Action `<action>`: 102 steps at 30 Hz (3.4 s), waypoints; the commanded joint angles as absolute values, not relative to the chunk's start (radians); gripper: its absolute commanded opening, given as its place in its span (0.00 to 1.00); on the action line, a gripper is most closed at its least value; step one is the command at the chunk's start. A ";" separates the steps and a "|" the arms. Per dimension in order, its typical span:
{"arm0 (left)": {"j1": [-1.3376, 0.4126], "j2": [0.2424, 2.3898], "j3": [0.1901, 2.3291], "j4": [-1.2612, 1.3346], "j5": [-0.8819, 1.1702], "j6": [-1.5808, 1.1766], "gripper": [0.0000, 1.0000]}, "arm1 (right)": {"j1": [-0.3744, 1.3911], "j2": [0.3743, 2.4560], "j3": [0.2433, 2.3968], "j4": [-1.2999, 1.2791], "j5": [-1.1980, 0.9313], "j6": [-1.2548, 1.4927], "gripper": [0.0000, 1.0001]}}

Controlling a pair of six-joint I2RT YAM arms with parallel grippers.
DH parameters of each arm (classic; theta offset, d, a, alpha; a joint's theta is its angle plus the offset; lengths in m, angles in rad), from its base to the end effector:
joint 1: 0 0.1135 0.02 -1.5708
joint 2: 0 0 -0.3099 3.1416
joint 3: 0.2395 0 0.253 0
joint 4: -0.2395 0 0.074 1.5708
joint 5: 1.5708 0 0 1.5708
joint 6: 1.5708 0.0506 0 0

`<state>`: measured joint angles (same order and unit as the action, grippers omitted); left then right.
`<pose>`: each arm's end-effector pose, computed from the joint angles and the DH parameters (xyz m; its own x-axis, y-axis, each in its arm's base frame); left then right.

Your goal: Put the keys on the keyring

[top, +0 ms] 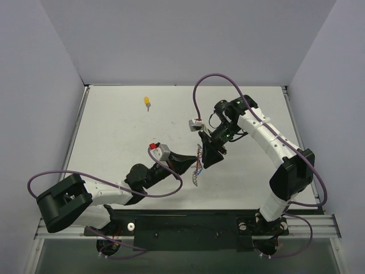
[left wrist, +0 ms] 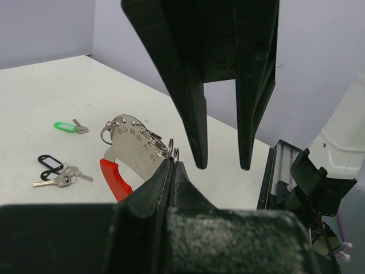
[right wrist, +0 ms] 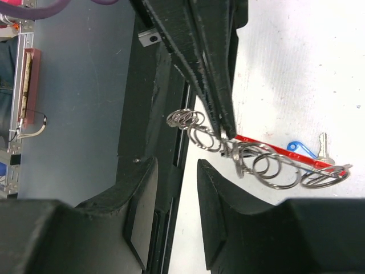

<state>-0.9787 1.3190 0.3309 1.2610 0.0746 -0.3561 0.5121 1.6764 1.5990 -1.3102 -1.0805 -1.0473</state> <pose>0.1353 -0.2079 0.2750 -0.1614 -0.3829 -0.9096 0.8655 0.3878 -0.3169 0.2572 0.1958 0.3663 -0.1073 -0.5282 -0.8423 -0.9277 -0.2514 0.2759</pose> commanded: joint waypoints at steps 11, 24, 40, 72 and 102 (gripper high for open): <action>-0.963 1.333 0.428 1.598 0.163 -0.365 0.00 | 0.468 1.623 1.651 -1.302 -1.058 -0.954 0.37; -0.957 1.350 0.446 1.598 0.199 -0.390 0.00 | 0.476 1.620 1.634 -1.308 -1.124 -0.983 0.38; -0.940 1.355 0.443 1.574 0.212 -0.402 0.00 | 0.494 1.635 1.646 -1.332 -1.103 -0.991 0.02; -0.902 1.173 0.795 0.177 0.434 0.081 0.00 | 0.474 1.563 1.644 -1.453 -0.959 -1.095 0.45; -1.100 1.382 1.166 -0.585 0.008 0.591 0.00 | 0.319 1.603 1.534 -1.476 -1.049 -1.183 0.46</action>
